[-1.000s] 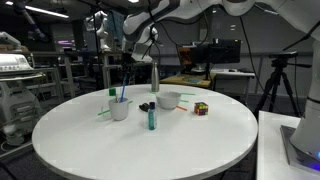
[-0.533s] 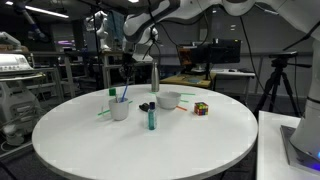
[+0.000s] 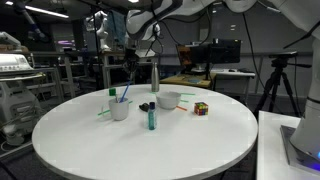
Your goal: Move the blue straw from the mug to the bowl
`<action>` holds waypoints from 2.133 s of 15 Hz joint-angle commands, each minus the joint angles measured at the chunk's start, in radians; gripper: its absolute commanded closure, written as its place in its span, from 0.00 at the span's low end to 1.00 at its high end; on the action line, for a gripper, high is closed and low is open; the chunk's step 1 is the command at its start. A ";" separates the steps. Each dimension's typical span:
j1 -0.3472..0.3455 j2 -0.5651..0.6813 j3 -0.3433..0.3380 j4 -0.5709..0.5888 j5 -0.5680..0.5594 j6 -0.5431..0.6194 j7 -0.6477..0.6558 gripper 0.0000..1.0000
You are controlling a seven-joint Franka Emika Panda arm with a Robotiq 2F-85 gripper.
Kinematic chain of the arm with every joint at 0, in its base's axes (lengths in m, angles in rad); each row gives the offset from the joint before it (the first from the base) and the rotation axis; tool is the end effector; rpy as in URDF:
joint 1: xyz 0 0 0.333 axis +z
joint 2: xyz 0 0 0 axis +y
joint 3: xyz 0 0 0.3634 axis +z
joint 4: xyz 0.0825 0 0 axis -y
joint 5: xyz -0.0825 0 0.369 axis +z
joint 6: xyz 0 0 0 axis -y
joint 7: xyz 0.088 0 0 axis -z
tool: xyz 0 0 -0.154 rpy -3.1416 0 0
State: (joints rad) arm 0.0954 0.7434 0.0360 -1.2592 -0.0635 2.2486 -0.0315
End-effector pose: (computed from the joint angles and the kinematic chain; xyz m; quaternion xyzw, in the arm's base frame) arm 0.7938 0.0930 0.3375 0.9881 0.0912 0.1235 0.0093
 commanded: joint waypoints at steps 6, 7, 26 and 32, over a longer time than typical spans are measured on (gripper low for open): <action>0.043 -0.216 -0.106 -0.170 -0.160 0.016 0.134 1.00; 0.042 -0.249 -0.114 -0.203 -0.179 0.013 0.147 1.00; -0.049 -0.594 -0.108 -0.676 -0.129 0.088 0.276 1.00; -0.067 -0.557 -0.116 -0.704 -0.144 0.200 0.249 1.00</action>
State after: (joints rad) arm 0.0552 0.1789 -0.0909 -1.9451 -0.2160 2.3950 0.2550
